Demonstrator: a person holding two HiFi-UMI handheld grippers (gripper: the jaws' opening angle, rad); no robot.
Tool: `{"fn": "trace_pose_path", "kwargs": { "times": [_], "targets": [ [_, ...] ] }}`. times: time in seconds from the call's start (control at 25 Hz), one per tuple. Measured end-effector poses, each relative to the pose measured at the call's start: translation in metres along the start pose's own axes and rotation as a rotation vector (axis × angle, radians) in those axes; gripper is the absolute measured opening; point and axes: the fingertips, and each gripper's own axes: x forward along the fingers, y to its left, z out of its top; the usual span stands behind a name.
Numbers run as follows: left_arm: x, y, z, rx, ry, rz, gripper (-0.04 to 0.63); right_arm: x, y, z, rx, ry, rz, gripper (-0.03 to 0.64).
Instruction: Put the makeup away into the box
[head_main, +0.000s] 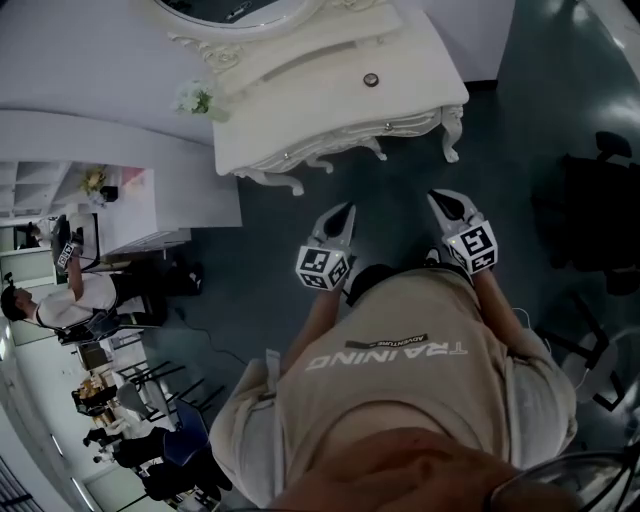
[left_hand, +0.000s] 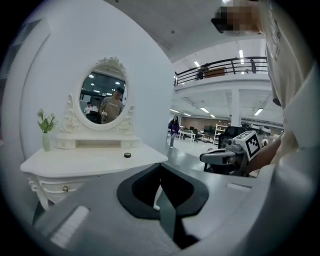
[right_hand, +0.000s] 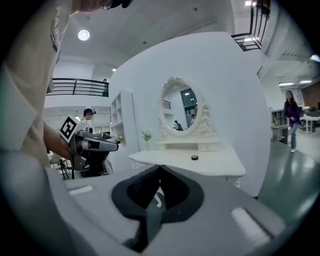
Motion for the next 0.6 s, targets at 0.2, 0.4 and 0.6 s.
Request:
{"fn": "trace_pose_path", "kwargs": {
  "times": [0.2,0.4,0.6],
  "targets": [
    [0.007,0.006,-0.008,-0.017,0.029,0.035,0.008,0.020,-0.010,-0.013,0.037,0.033,0.051,0.003],
    [0.023,0.025,-0.017,-0.031,0.043,0.029,0.007,0.052,-0.021,-0.015,0.099,0.053,0.066,0.003],
    [0.041,0.064,-0.010,-0.046,0.018,-0.028,0.007,0.091,-0.022,0.011,0.060,0.066,0.035,0.003]
  ]
}}
